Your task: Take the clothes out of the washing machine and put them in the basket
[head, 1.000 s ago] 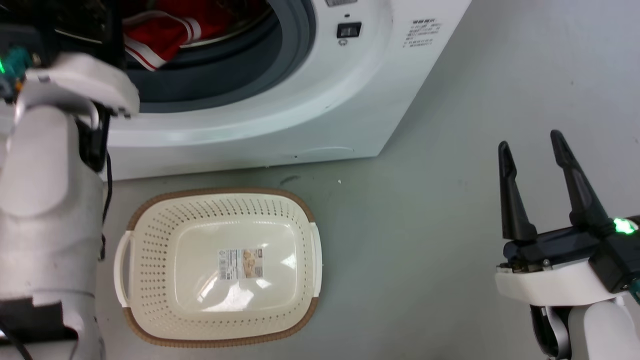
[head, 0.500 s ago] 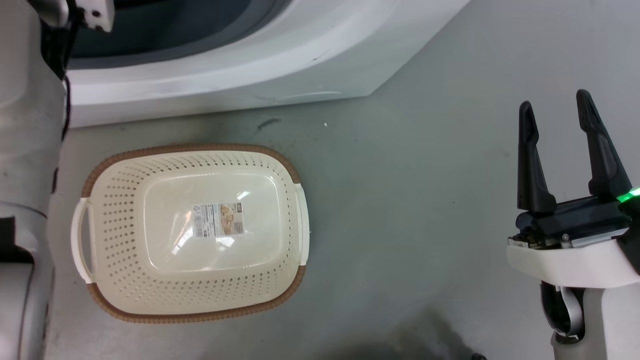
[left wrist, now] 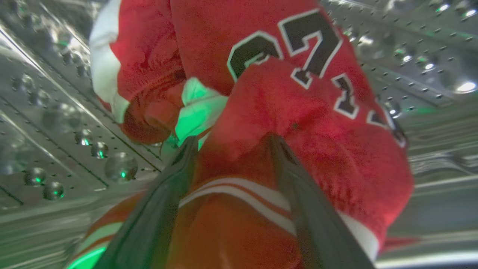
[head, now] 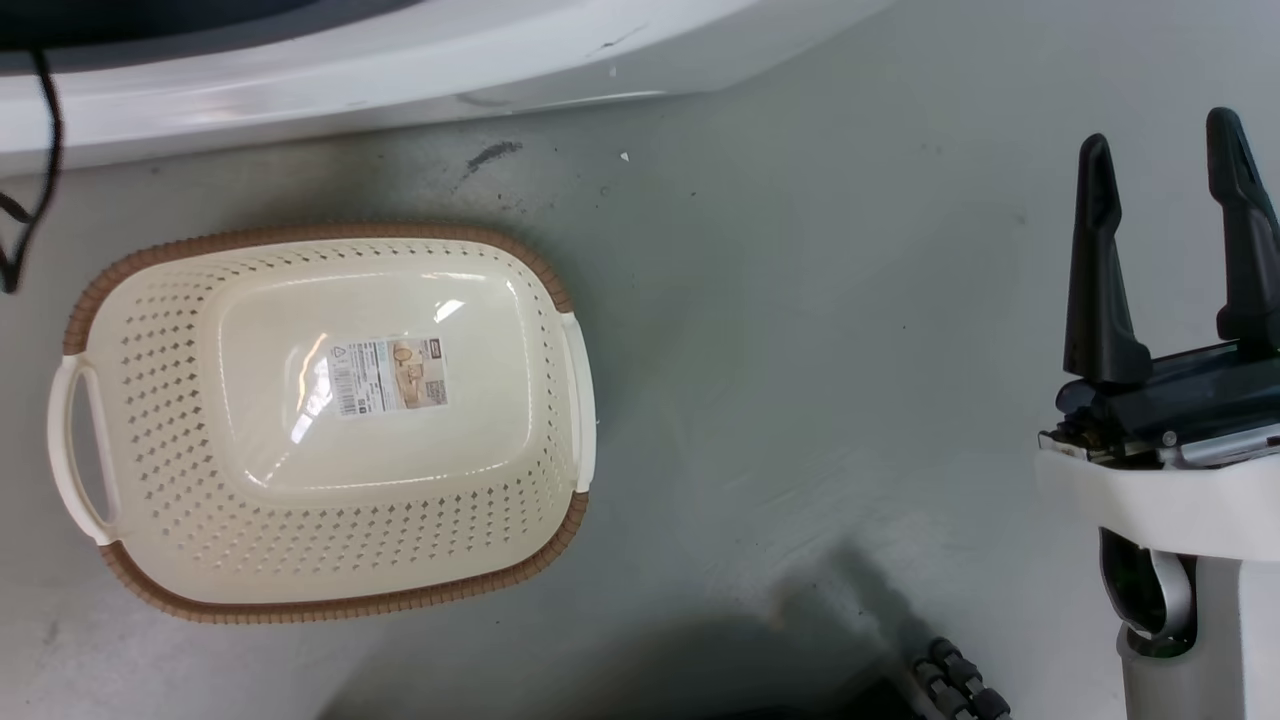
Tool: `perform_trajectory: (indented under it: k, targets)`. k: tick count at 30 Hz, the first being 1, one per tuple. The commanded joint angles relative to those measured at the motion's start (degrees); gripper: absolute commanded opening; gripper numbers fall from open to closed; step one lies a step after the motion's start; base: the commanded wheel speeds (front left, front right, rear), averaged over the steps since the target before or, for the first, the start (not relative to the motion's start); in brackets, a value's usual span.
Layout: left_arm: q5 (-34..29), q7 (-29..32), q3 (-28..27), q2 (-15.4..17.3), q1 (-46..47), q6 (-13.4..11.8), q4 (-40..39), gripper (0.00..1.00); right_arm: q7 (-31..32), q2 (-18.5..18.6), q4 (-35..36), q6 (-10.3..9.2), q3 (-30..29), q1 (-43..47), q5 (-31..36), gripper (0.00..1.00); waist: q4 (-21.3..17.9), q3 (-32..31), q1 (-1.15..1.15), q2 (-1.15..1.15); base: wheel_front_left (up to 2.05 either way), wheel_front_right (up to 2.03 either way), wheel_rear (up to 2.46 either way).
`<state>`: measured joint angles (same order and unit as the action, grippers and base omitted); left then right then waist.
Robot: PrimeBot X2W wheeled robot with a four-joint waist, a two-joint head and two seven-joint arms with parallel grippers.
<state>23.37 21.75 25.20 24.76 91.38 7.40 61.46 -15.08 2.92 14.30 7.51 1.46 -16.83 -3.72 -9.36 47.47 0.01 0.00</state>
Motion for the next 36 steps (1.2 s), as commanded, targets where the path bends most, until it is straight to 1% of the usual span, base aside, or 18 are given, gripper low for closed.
perform_trajectory:
  k: [1, 4, 6, 10, 12, 15, 18, 22, 26, 32, 33, 36]
  targets:
    - [0.71, 1.46, 0.40, 0.31, 1.36, 0.03, 0.49, 1.00, -0.14, -0.07, 0.40, -0.04, -0.14, -1.03, -0.23, 1.00, -0.35, 1.18, -0.01, 0.00, 0.00, 0.00, 0.00]
    - [1.91, 4.59, 1.11, 0.63, 2.85, 0.02, 1.76, 1.00, -0.14, -0.07, 0.74, -0.04, -0.18, -1.07, -0.32, 1.00, -0.31, 1.95, -0.01, 0.00, 0.00, 0.00, 0.00]
    - [2.98, 6.50, 1.41, 0.29, 3.31, 0.02, 2.63, 1.00, -0.14, -0.07, 0.85, -0.04, -0.08, -0.93, -0.36, 1.00, -0.26, 2.23, -0.01, 0.00, 0.00, 0.00, 0.00]
    - [4.11, 7.66, 2.54, -0.14, 3.71, 0.02, 3.16, 1.00, -0.14, -0.07, 0.79, -0.04, 0.04, -1.07, -0.40, 1.00, -0.14, 2.49, -0.01, 0.00, 0.00, 0.00, 0.00]
    - [4.36, 7.19, 3.38, 0.05, 3.64, 0.02, 3.19, 0.00, -0.14, -0.07, 0.61, -0.04, 0.17, -1.30, -0.46, 1.00, -0.15, 2.46, -0.01, 0.00, 0.00, 0.00, 0.00]
    - [5.79, 7.57, 4.61, -0.12, 2.85, 0.02, 2.68, 0.00, -0.14, -0.07, 0.41, -0.04, 0.32, -1.59, -0.60, 1.00, -0.20, 2.31, -0.01, 0.00, 0.00, 0.00, 0.00]
    - [6.65, 6.08, 5.66, 0.64, 2.98, 0.02, 2.05, 0.00, -0.14, -0.07, 0.63, -0.04, 0.47, -1.75, -0.39, 1.00, -0.22, 2.21, -0.01, 0.00, 0.00, 0.00, 0.00]
    - [7.36, 1.95, 6.69, 1.57, 3.24, 0.02, 1.39, 0.00, -0.14, -0.07, 0.40, -0.04, 0.58, -1.89, -0.52, 1.00, -0.26, 1.71, -0.01, 0.00, 0.00, 0.00, 0.00]
    - [8.30, -2.23, 7.49, 1.62, 2.71, 0.02, 1.78, 0.00, -0.14, -0.07, 0.03, -0.04, 0.96, -1.74, -0.63, 1.00, -0.30, 0.64, -0.01, 0.00, 0.00, 0.00, 0.00]
    - [10.75, -7.79, 9.24, 0.85, -0.11, 0.02, 2.11, 0.00, -0.14, -0.07, -0.56, -0.04, 1.30, -1.08, -0.71, 1.00, -0.14, -2.32, -0.01, 0.00, 0.00, 0.00, 0.00]
    - [10.75, -7.79, 9.24, 0.85, -0.11, 0.02, 2.11, 0.00, -0.14, -0.07, -0.56, -0.04, 1.30, -1.08, -0.71, 1.00, -0.14, -2.32, -0.01, 0.00, 0.00, 0.00, 0.00]
    - [11.94, -11.24, 10.56, 0.53, -2.27, 0.02, 1.62, 0.00, -0.14, -0.07, -0.93, -0.04, 1.37, -0.35, -0.46, 1.00, 0.05, -4.14, -0.01, 0.00, 0.00, 0.00, 0.00]
